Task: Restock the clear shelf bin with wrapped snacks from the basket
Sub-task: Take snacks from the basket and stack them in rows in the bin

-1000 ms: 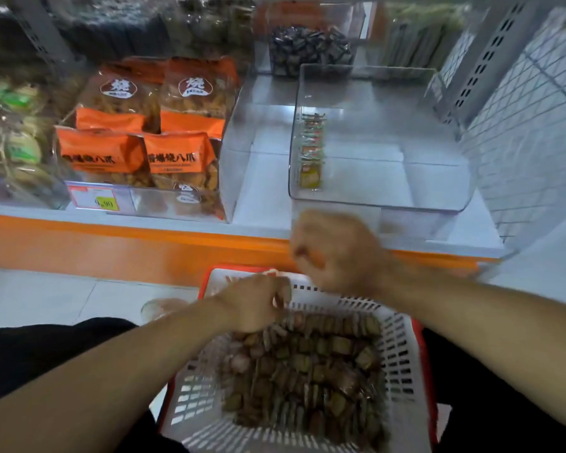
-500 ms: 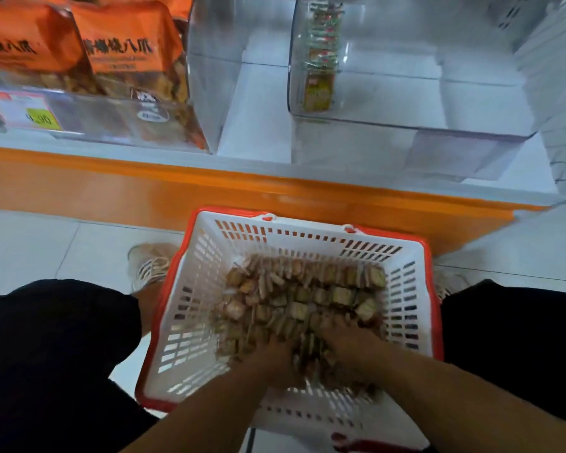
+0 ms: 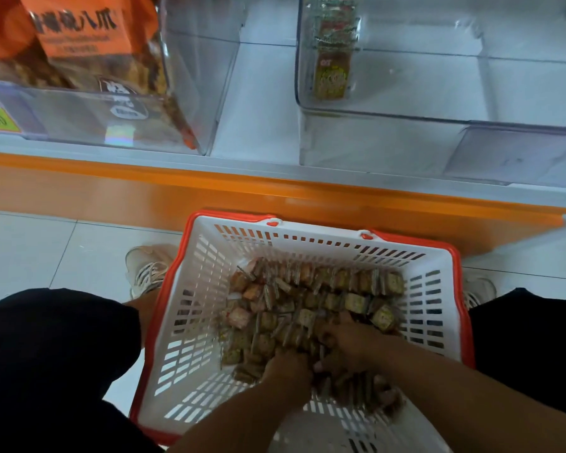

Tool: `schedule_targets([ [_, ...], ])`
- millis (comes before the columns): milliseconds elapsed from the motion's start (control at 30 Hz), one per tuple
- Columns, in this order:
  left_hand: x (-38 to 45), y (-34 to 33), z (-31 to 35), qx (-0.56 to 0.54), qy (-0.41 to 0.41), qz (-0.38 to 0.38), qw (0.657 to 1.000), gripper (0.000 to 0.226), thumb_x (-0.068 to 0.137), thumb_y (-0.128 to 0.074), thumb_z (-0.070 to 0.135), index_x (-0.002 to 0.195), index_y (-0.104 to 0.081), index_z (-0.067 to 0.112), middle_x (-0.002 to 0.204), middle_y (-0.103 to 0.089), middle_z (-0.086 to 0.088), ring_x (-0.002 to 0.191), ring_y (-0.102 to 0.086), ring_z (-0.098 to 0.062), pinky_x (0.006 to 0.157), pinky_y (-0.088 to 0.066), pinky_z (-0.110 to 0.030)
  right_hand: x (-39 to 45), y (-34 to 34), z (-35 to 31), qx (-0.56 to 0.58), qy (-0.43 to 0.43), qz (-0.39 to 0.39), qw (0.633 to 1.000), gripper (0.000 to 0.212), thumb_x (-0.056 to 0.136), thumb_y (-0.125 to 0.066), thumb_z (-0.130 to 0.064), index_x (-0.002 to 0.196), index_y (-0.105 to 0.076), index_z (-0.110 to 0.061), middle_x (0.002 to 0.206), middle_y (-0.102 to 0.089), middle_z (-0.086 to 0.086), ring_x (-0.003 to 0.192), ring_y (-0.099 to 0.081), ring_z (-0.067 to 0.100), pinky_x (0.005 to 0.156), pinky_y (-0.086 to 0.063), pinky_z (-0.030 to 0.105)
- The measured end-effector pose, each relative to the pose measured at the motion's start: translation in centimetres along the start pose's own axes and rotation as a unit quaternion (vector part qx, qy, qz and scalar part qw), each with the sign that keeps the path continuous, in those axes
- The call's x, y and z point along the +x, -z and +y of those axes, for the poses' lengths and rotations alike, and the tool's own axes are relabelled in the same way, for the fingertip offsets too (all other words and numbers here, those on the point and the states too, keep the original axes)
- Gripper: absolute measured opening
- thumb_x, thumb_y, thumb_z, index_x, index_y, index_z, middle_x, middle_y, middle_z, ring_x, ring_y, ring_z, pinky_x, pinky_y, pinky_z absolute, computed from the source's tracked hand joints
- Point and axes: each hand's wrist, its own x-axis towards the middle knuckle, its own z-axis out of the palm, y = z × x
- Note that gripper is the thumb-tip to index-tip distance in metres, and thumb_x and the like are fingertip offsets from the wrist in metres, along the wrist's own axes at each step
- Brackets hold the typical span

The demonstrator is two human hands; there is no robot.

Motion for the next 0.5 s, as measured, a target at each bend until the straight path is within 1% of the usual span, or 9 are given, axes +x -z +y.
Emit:
schedule_targets([
  [67,0.1,0.3,-0.6,-0.069,0.006,-0.003,0.998,0.05,0.096,-0.054,0.055,0.127,-0.063,0.017,0.128,-0.066,-0.01,0.119,-0.061,-0.032,0.097,-0.053,-0.043,0.1,-0.1,0.0,0.029,0.012,0.071,0.997,0.067,0.087,-0.069,-0.053,0.141,-0.042,-0.025,0.149,-0.033,0.015,0.112,-0.057,0.034,0.086,-0.052,0.036],
  [133,0.2,0.9,-1.0,-0.125,-0.008,-0.006,0.992,0.058,0.092,-0.058,0.062,0.124,-0.065,0.015,0.12,-0.069,-0.012,0.11,-0.066,-0.033,0.09,-0.054,-0.04,0.6,-0.3,-0.3,0.026,0.027,0.114,0.993,0.056,0.09,-0.068,-0.031,0.138,-0.041,-0.019,0.15,-0.034,0.014,0.103,-0.058,0.033,0.077,-0.053,0.037],
  [167,0.3,1.2,-1.2,-0.142,-0.024,-0.007,0.99,0.056,0.092,-0.061,0.059,0.126,-0.065,0.015,0.121,-0.069,-0.014,0.11,-0.065,-0.033,0.089,-0.053,-0.039,0.8,-0.3,-0.6,0.019,0.035,0.106,0.994,0.063,0.088,-0.069,-0.025,0.141,-0.037,-0.019,0.153,-0.028,0.014,0.106,-0.057,0.035,0.078,-0.054,0.04],
  [200,0.4,1.6,-1.5,-0.159,-0.044,-0.01,0.986,0.052,0.093,-0.064,0.054,0.129,-0.064,0.017,0.124,-0.068,-0.013,0.113,-0.064,-0.033,0.091,-0.051,-0.035,1.2,-0.5,-0.7,0.011,0.038,0.081,0.996,0.077,0.084,-0.073,-0.022,0.149,-0.031,-0.02,0.158,-0.021,0.013,0.114,-0.055,0.038,0.082,-0.055,0.042],
  [233,0.4,1.9,-1.9,-0.181,-0.061,-0.016,0.982,0.047,0.094,-0.066,0.046,0.131,-0.064,0.018,0.127,-0.067,-0.013,0.115,-0.063,-0.031,0.092,-0.05,-0.028,1.4,-0.7,-0.8,0.004,0.034,0.053,0.998,0.09,0.081,-0.076,-0.021,0.155,-0.024,-0.024,0.161,-0.016,0.012,0.121,-0.052,0.041,0.087,-0.054,0.042],
  [300,0.2,2.7,-2.8,-0.224,-0.07,-0.028,0.972,0.037,0.095,-0.068,0.027,0.129,-0.066,0.013,0.13,-0.066,-0.014,0.108,-0.063,-0.023,0.08,-0.044,-0.003,1.5,-0.9,-1.1,0.006,0.028,0.045,0.999,0.093,0.079,-0.075,-0.019,0.156,-0.023,-0.03,0.158,-0.023,0.009,0.123,-0.052,0.041,0.089,-0.052,0.038],
  [333,0.2,3.1,-3.3,-0.258,-0.052,-0.037,0.964,0.034,0.094,-0.068,0.019,0.127,-0.067,0.011,0.13,-0.066,-0.014,0.101,-0.063,-0.02,0.073,-0.045,0.0,1.6,-0.9,-1.1,0.031,0.031,0.059,0.997,0.087,0.079,-0.073,-0.018,0.154,-0.03,-0.03,0.153,-0.031,0.009,0.122,-0.052,0.039,0.089,-0.051,0.036],
  [433,-0.9,4.5,-3.8,-0.345,0.04,-0.062,0.936,0.03,0.095,-0.062,0.016,0.124,-0.067,0.007,0.123,-0.069,-0.015,0.079,-0.066,-0.015,0.064,-0.057,-0.018,1.5,-0.3,-0.9,0.139,0.042,0.093,0.985,0.056,0.083,-0.07,-0.013,0.136,-0.055,-0.022,0.129,-0.052,0.009,0.115,-0.055,0.032,0.089,-0.048,0.031],
  [500,-1.8,5.4,-3.6,-0.42,0.066,-0.073,0.902,0.02,0.101,-0.052,0.017,0.106,-0.069,0.008,0.111,-0.072,-0.013,0.079,-0.065,-0.017,0.076,-0.06,-0.031,0.9,0.6,-0.9,0.189,0.042,0.106,0.975,0.034,0.087,-0.066,-0.004,0.119,-0.062,-0.016,0.115,-0.061,0.009,0.109,-0.06,0.031,0.083,-0.049,0.034],
])
